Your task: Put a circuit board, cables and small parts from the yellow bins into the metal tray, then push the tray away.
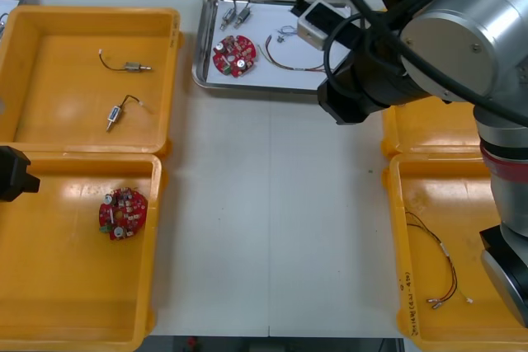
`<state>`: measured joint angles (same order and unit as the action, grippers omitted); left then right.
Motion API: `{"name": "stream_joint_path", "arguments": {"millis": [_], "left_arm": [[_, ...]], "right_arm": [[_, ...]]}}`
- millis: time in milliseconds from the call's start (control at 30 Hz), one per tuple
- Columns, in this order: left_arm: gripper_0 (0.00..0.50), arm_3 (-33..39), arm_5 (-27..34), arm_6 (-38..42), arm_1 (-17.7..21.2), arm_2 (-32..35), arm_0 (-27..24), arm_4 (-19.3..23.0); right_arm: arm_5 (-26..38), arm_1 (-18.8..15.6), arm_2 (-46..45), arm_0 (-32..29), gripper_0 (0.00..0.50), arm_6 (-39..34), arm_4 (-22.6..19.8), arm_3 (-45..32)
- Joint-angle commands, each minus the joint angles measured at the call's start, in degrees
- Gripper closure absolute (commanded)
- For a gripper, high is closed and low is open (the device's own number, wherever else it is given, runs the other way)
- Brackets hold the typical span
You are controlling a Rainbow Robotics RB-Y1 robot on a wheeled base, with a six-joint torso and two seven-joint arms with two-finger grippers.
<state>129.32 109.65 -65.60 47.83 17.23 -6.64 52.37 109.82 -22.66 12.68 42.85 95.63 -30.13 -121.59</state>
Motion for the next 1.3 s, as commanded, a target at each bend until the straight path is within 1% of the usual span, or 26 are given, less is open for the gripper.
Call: {"name": "stream_joint_path", "arguments": {"millis": [33, 133, 200, 300, 433, 667, 700, 833, 900, 1100, 1300], "left_arm": [[0.0, 1.64, 0.35, -4.72, 2.45, 1.75, 0.93, 0.46], [0.0, 1.64, 0.35, -4.72, 2.45, 1.75, 0.93, 0.46], [0.0, 1.64, 0.35, -4.72, 2.45, 1.75, 0.93, 0.46], [0.0, 1.64, 0.35, -4.72, 2.45, 1.75, 0.93, 0.46], [0.0, 1.64, 0.35, -4.72, 2.45, 1.75, 0.93, 0.46], [0.0, 1.64, 0.35, -4.72, 2.45, 1.75, 0.93, 0.46], [0.0, 1.64, 0.35, -4.72, 2.45, 1.75, 0.93, 0.46], [0.0, 1.64, 0.35, -4.72, 2.45, 1.75, 0.93, 0.46], [0.0, 1.64, 0.35, -4.72, 2.45, 1.75, 0.93, 0.46], [0.0, 1.64, 0.35, -4.72, 2.45, 1.75, 0.93, 0.46], [0.0, 1.64, 0.35, -4.72, 2.45, 1.75, 0.93, 0.46]], "right_arm": [[0.18, -5.29, -4.42, -3.83, 0.0, -3.88, -1.43, -5.06], [0.18, -7.22, -8.2, -7.08, 0.0, -6.69, -3.27, -5.76], [0.18, -8.63, -12.33, -9.54, 0.0, -8.45, -5.21, -5.67], [0.18, -10.38, -17.78, -12.71, 0.0, -9.33, -7.32, -5.67], [0.18, -12.58, -23.58, -17.19, 0.0, -9.5, -8.11, -5.67], [0.18, -15.22, -31.23, -24.49, 0.0, -9.06, -9.43, -5.67], [0.18, -15.66, -32.37, -25.54, 0.0, -8.97, -10.22, -5.67], [0.18, -16.18, -35.97, -28.88, 0.0, -9.15, -12.68, -5.06], [0.18, -16.1, -36.85, -29.85, 0.0, -9.33, -13.2, -4.44], [0.18, -16.1, -37.38, -31.6, 0.0, -9.68, -12.94, -2.42], [0.18, -15.66, -37.99, -31.78, 0.0, -9.85, -12.85, -0.23]]}}
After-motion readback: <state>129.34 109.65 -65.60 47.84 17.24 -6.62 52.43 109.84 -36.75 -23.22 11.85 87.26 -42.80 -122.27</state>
